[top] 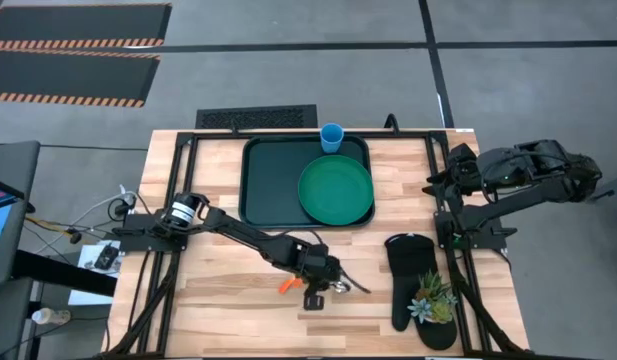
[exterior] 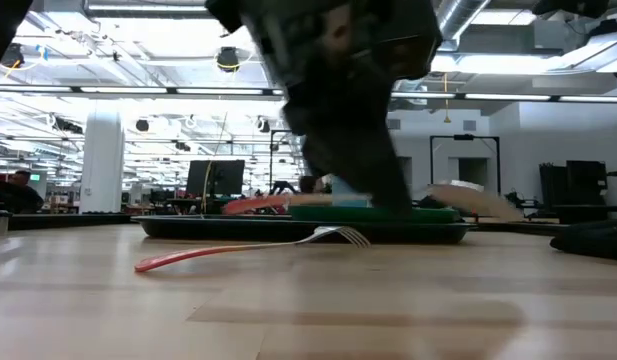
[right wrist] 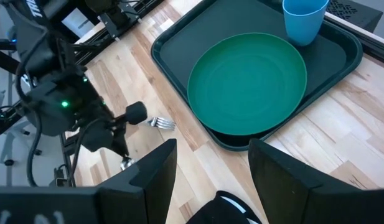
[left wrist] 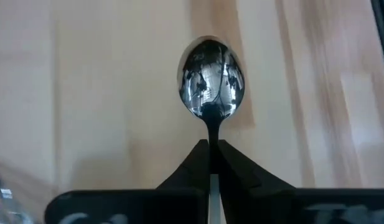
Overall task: Pick and place plate/cup/fork/spoon on tray
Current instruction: Put the orange spoon to the left of the green plate on the black tray
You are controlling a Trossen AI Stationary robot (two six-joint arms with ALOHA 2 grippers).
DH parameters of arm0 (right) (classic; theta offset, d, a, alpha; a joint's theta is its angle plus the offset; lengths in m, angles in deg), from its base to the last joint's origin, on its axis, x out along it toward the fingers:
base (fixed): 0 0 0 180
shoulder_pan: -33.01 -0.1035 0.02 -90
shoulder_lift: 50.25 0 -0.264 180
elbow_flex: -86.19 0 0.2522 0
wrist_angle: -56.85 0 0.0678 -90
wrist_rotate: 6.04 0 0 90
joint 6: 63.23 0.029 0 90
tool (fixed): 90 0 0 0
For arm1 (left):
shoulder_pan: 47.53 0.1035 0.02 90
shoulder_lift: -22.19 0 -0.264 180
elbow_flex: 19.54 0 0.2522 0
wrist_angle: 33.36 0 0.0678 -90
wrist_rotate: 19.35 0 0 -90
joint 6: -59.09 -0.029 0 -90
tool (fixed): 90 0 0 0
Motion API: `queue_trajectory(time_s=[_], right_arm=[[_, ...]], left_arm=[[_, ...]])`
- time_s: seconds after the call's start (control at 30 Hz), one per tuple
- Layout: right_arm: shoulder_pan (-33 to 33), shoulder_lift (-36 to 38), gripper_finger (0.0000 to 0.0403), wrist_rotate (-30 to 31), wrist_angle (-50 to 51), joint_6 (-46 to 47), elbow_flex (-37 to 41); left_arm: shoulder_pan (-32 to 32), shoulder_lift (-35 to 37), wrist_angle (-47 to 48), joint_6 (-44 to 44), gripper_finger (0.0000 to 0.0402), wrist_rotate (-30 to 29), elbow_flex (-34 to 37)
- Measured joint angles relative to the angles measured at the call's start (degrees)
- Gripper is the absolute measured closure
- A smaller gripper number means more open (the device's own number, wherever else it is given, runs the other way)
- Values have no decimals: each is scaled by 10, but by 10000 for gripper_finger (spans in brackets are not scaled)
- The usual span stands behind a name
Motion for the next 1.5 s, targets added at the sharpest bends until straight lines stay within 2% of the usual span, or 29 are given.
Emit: queue_trajectory(time_s=[0.27,0.6,0.73,0.8,0.93,1.1,1.23,1.5], right_arm=[[0,0,180,0,2,-3,0],[0,19,180,-1,11,-6,0],[0,35,180,-3,1,-19,0],[-2,41,180,-24,-25,-49,0],[-19,46,180,-73,-129,-131,1],[-52,27,180,-86,-244,-252,1],[-71,-9,180,-86,-284,-341,0],[-88,-77,175,-91,-397,-457,1]], left_arm=[[30,15,5,25,401,42,-57],[72,138,-9,29,401,41,-63],[87,182,-38,36,401,60,-63],[97,196,-64,53,401,88,-63],[123,216,-137,114,401,181,-63],[152,217,-227,210,401,284,-63],[171,215,-250,268,401,305,-63],[211,213,-255,322,401,325,-63]])
